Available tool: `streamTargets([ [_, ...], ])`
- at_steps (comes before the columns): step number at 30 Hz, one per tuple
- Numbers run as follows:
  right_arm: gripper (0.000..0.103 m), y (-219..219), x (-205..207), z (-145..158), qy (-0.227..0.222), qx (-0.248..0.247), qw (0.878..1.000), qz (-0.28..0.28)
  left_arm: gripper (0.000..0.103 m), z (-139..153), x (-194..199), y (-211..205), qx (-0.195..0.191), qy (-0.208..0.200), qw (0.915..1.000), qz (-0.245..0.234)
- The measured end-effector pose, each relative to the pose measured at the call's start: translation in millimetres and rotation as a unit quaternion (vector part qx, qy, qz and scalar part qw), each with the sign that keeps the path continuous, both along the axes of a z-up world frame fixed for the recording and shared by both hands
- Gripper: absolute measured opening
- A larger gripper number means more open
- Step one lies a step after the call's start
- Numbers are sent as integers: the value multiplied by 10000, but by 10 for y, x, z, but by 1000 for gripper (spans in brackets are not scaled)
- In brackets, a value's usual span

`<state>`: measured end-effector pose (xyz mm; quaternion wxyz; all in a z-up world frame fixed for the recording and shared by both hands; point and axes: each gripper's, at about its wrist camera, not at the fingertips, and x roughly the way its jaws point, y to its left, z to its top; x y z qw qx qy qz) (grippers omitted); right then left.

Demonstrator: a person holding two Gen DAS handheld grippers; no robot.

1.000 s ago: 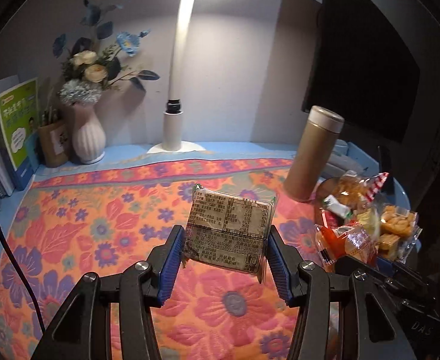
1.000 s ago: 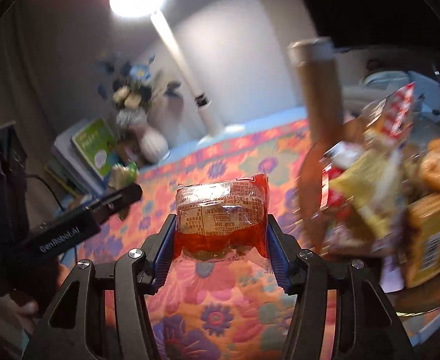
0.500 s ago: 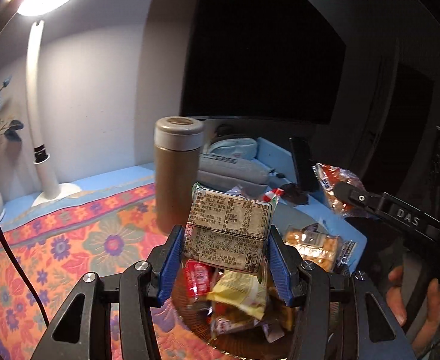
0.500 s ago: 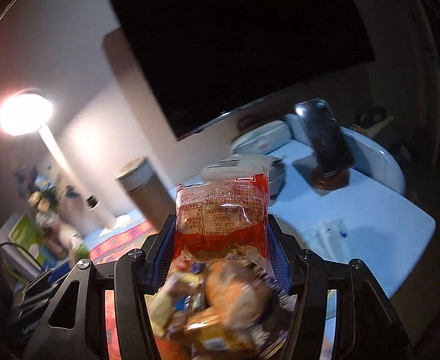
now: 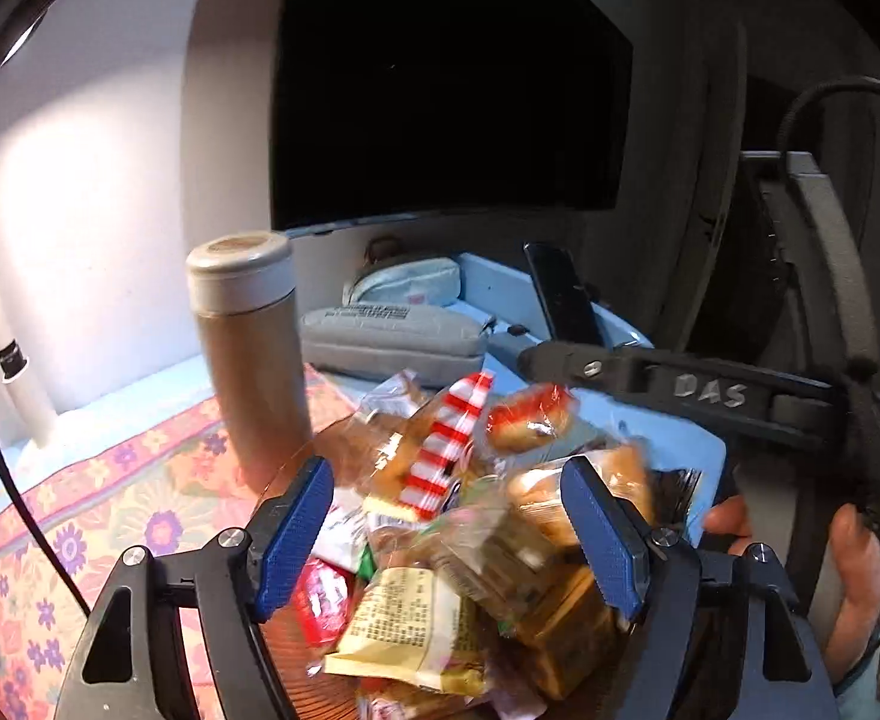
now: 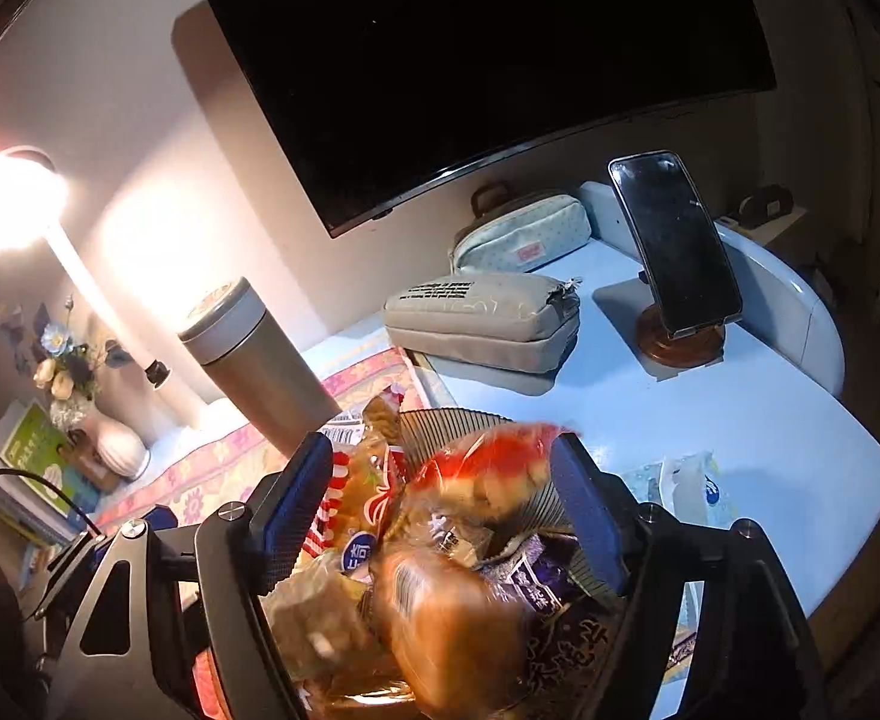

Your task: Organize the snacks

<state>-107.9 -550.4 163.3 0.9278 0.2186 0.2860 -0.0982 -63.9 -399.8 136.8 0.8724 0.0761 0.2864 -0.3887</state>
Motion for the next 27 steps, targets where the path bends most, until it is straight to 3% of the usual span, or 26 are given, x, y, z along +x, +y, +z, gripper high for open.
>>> streamTargets([
  [10, 75, 328, -152, 198, -226, -58, 9994, 255, 76, 118, 66, 761, -232, 79, 9979, 604],
  [15, 76, 853, -104, 273, -246, -297, 9964, 761, 76, 197, 101, 1399, -498, 316, 9923, 1093],
  [19, 77, 1378, 17, 244, -210, -329, 9906, 1311, 76, 331, 43, 2002, -491, 174, 9852, 1635],
  [23, 78, 1989, 244, 84, 74, -58, 9762, 2166, 76, 442, -53, 2614, -110, -258, 9703, 2404],
  [27, 78, 2713, 460, -186, 454, -365, 9606, 2716, 76, 326, -52, 3227, 74, -260, 9481, 3167],
])
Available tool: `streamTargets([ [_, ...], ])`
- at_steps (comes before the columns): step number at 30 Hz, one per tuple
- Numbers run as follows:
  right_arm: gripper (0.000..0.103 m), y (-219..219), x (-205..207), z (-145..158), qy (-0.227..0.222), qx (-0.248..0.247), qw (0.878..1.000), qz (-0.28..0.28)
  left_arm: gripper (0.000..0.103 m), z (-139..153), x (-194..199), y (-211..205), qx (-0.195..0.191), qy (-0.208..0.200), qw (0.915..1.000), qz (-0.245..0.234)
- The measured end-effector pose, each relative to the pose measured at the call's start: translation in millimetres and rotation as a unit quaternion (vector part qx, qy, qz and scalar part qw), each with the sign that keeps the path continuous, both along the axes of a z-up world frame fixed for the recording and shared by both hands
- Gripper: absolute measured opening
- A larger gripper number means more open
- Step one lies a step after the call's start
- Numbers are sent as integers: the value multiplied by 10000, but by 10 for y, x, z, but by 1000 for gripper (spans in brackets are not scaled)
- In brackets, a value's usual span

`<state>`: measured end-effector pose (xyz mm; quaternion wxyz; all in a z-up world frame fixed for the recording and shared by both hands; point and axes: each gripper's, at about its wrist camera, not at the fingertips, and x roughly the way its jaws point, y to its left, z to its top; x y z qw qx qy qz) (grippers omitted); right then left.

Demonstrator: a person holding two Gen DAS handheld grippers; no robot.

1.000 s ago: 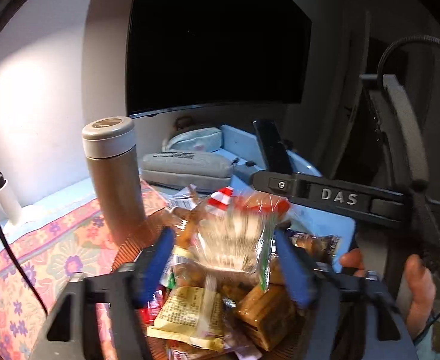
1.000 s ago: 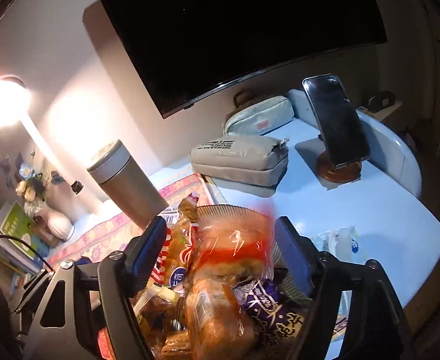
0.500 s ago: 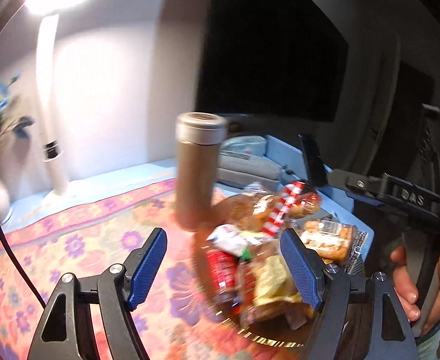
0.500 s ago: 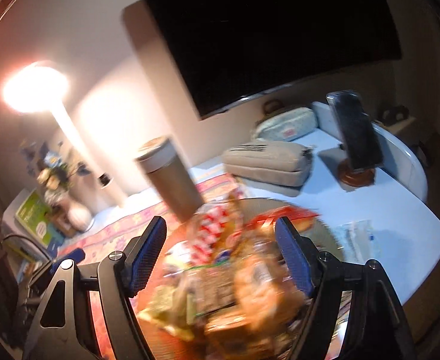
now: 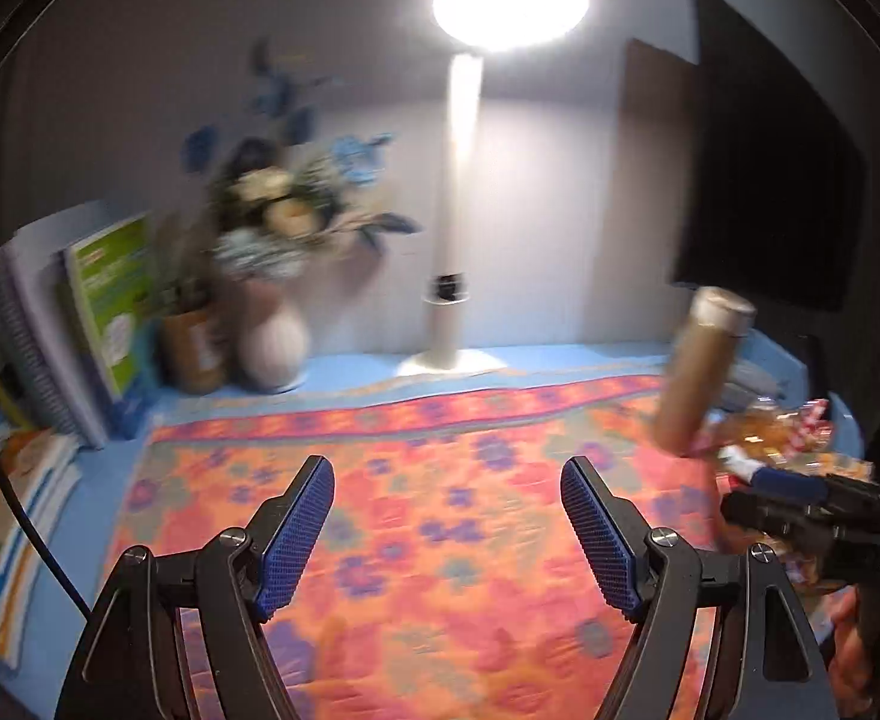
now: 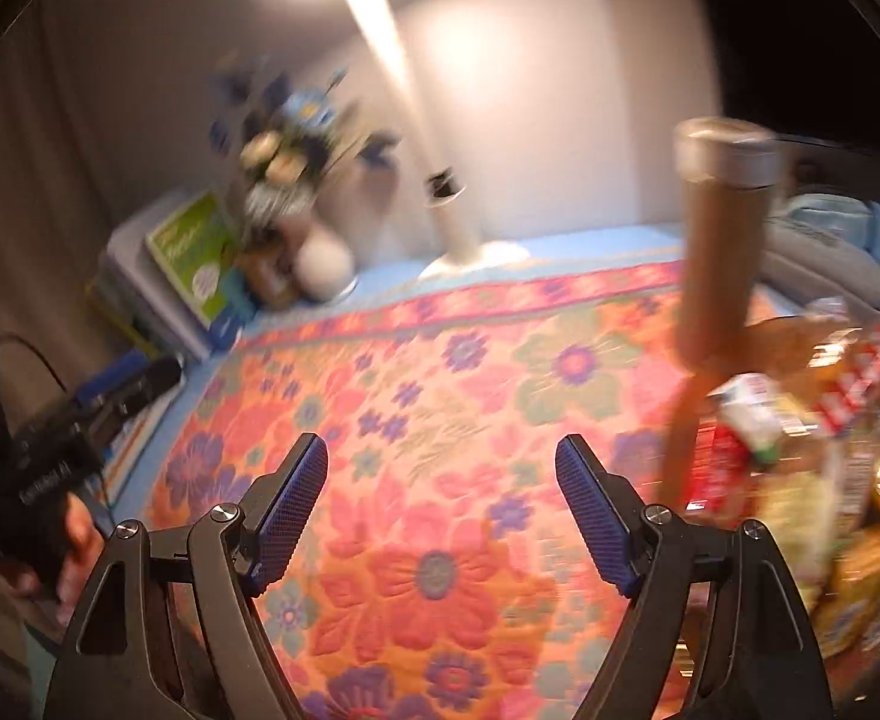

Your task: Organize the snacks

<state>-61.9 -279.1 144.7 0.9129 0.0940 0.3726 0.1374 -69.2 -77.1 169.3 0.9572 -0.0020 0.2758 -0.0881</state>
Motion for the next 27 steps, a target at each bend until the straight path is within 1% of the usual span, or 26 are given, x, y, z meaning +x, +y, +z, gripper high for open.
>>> streamTargets([
  [3, 78, 491, 179, -281, 312, -81, 9987, 389, 76, -264, 79, 323, 61, 256, 9987, 445],
  [6, 78, 876, 360, -610, 515, -176, 9970, 552, 76, -573, 157, 554, 136, 427, 9954, 841],
  [8, 78, 1022, 469, -827, 679, -277, 9958, 550, 76, -760, 218, 663, 173, 535, 9930, 1038],
  [10, 78, 1078, 587, -1032, 919, -283, 9940, 521, 76, -900, 269, 712, 133, 612, 9923, 1070],
  [12, 79, 1098, 686, -1207, 1051, -424, 9929, 357, 76, -1021, 323, 710, 122, 639, 9919, 1092],
  [13, 79, 1106, 698, -1243, 1019, -473, 9932, 313, 76, -1086, 362, 694, 140, 653, 9917, 1098],
  [14, 79, 1112, 692, -1240, 878, -543, 9942, 294, 76, -1131, 391, 684, 160, 677, 9913, 1119],
  [17, 79, 1153, 670, -1189, 614, -824, 9943, 270, 76, -1269, 460, 679, 172, 738, 9899, 1202],
  [19, 79, 1172, 669, -1165, 429, -990, 9939, 234, 76, -1307, 499, 690, 158, 849, 9884, 1248],
  [20, 79, 1164, 671, -1164, 375, -1006, 9940, 215, 76, -1304, 493, 699, 143, 824, 9884, 1266],
  [23, 79, 1134, 709, -1203, 439, -916, 9947, 177, 79, -1325, 469, 707, 160, 808, 9873, 1357],
  [26, 79, 1072, 737, -1232, 527, -758, 9957, 94, 80, -1343, 473, 664, 294, 827, 9868, 1364],
  [27, 79, 1059, 745, -1237, 549, -697, 9960, 90, 82, -1348, 479, 643, 357, 832, 9865, 1362],
])
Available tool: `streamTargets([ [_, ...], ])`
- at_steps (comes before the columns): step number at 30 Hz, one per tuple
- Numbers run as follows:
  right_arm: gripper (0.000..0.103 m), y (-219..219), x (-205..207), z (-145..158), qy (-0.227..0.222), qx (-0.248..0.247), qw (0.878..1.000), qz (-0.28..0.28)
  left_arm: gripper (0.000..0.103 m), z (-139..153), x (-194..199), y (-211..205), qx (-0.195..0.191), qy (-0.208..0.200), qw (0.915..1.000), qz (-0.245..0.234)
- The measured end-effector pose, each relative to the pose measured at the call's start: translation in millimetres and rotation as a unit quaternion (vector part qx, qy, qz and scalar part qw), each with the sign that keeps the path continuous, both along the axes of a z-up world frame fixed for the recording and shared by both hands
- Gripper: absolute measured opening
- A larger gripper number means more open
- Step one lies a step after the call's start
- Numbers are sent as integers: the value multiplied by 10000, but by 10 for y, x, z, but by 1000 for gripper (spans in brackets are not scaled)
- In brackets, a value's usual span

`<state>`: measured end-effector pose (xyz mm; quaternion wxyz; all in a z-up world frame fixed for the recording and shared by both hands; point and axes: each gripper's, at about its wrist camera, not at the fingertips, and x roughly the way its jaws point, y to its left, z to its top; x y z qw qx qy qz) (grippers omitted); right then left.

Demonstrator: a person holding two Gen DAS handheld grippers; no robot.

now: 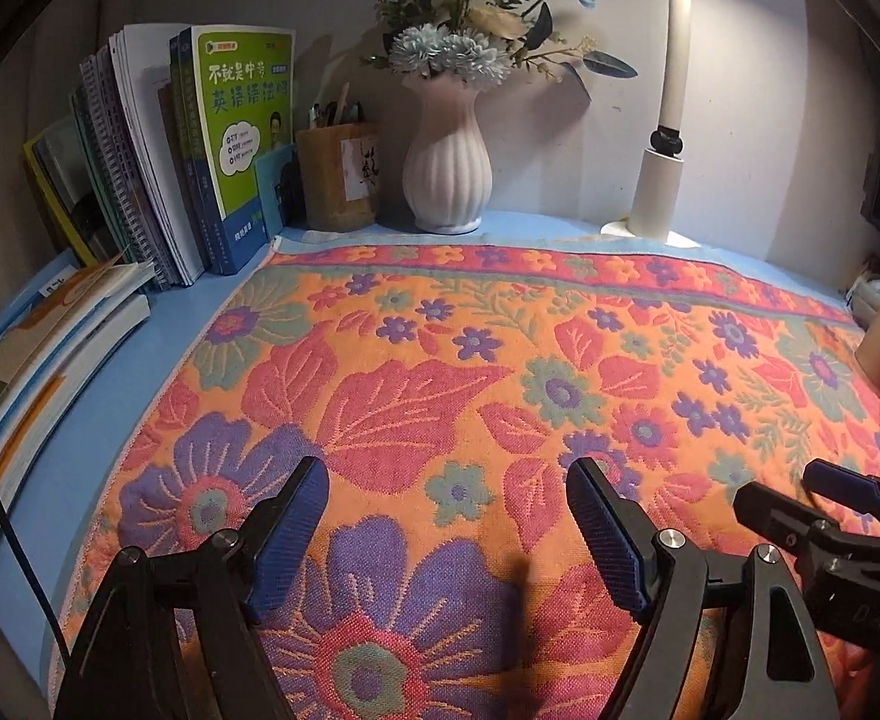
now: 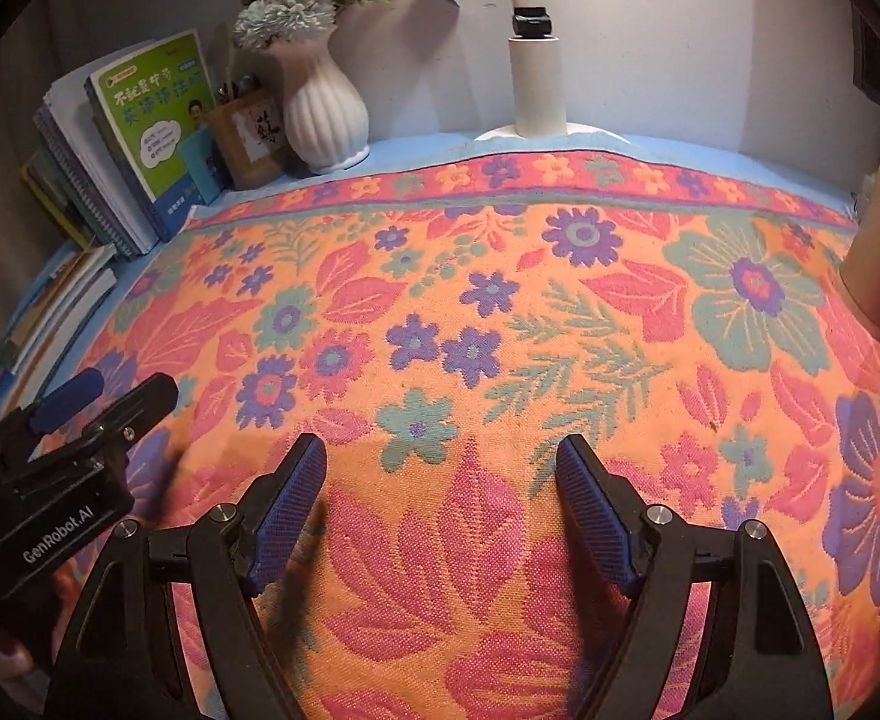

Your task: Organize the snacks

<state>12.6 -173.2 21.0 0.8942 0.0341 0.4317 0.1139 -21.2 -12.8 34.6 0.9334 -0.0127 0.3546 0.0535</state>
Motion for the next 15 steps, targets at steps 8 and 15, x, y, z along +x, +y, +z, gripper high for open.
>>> streamTargets([
  [8, 82, -66, 5, -17, 107, 254, 9996, -54, 91, -4, -14, -138, 390, -11, 9991, -178],
  [15, 83, 0, -7, -31, 81, -4, 9999, -79, 97, -15, 12, -92, 253, 76, 9995, -161],
])
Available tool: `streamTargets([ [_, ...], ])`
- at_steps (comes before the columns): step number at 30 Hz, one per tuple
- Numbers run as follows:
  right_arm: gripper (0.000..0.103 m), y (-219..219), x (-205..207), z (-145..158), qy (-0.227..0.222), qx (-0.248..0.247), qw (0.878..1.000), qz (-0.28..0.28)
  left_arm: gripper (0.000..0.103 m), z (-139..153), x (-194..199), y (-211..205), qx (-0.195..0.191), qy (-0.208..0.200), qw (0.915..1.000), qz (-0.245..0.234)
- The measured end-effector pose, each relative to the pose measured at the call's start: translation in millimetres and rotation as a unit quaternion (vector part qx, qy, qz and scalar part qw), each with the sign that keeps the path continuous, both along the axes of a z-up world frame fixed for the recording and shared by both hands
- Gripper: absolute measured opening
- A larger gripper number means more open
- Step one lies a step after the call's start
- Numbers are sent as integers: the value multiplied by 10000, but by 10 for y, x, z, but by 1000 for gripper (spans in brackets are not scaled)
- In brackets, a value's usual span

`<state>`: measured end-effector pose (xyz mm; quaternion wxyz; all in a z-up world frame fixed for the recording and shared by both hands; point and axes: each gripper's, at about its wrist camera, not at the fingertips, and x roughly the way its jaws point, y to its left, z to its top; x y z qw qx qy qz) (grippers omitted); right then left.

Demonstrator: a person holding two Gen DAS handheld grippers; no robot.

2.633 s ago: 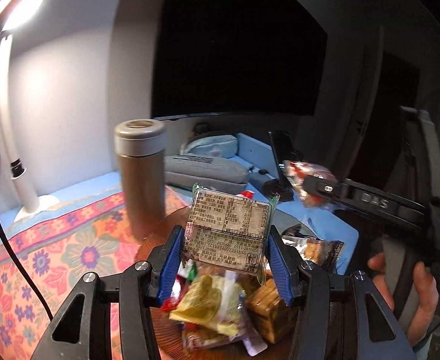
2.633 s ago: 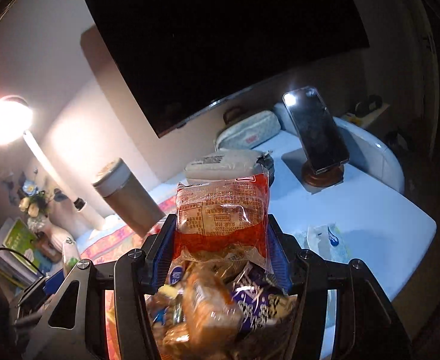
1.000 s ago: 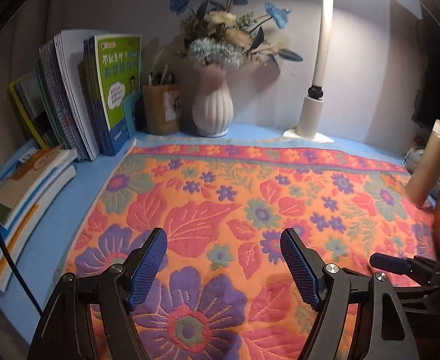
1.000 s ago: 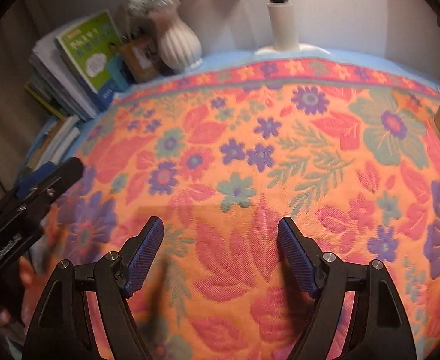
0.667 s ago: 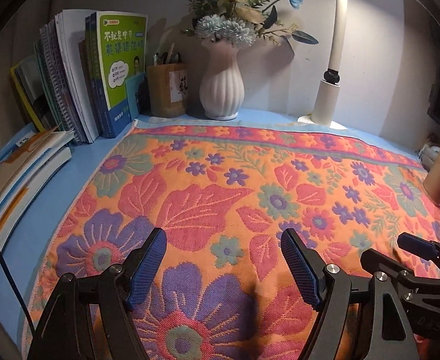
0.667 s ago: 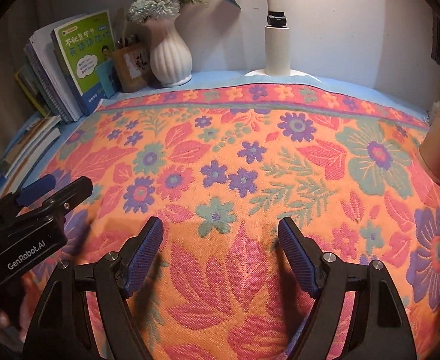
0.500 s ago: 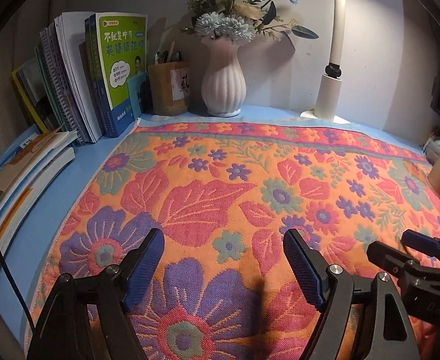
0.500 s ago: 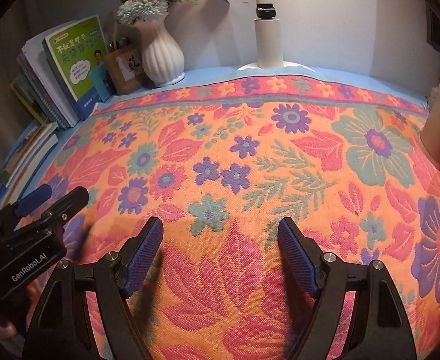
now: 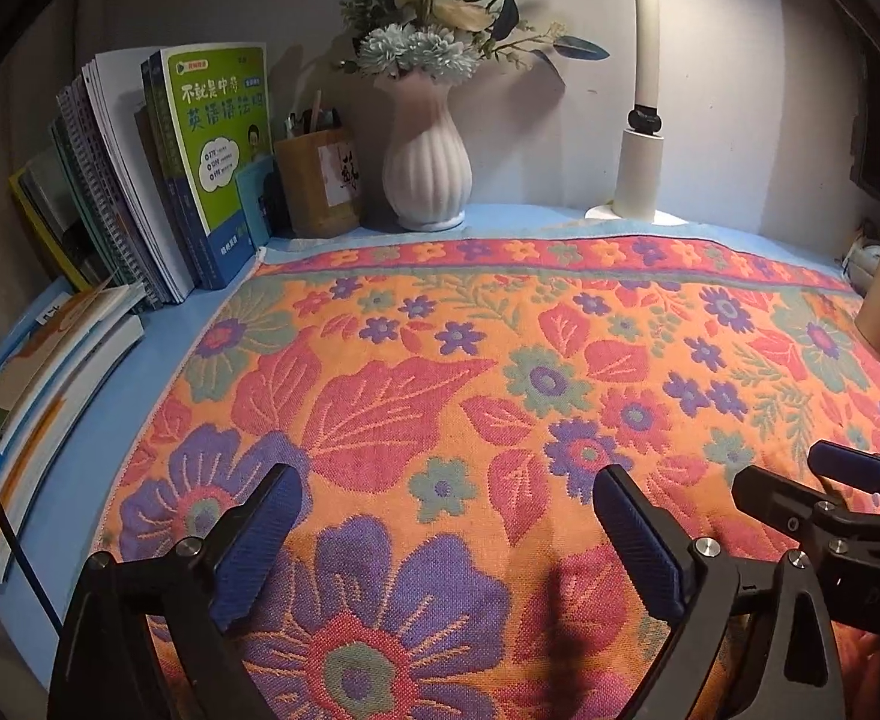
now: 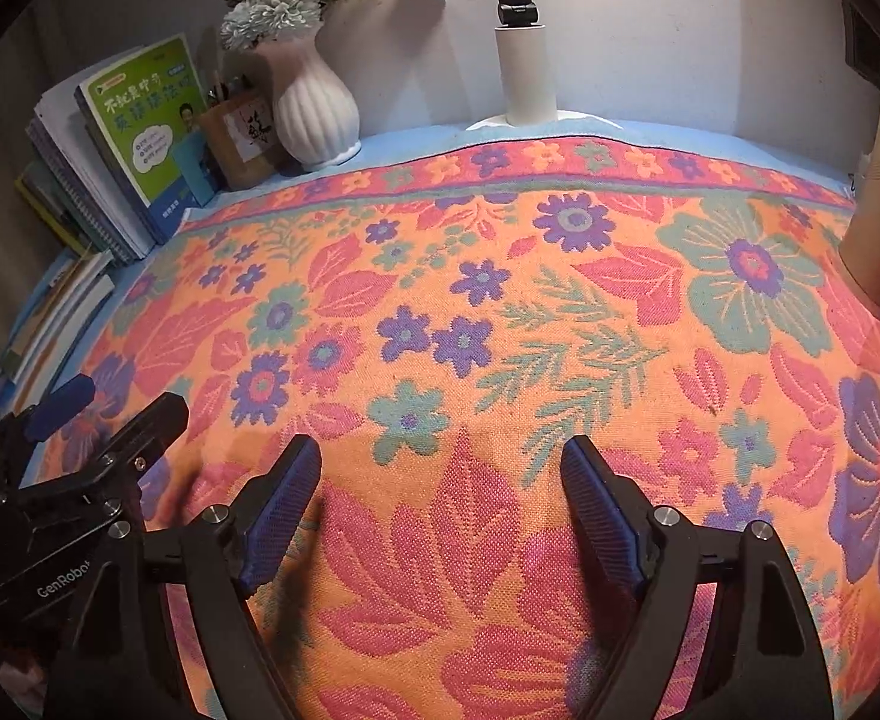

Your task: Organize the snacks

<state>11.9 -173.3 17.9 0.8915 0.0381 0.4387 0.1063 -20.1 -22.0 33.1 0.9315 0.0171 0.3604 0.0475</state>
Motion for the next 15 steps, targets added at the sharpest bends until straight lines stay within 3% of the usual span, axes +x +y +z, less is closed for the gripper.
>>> streamTargets([
  [15, 84, 64, 4, -22, 9, -255, 9997, 44, 97, -22, 14, 3, -32, 58, 10000, 18],
])
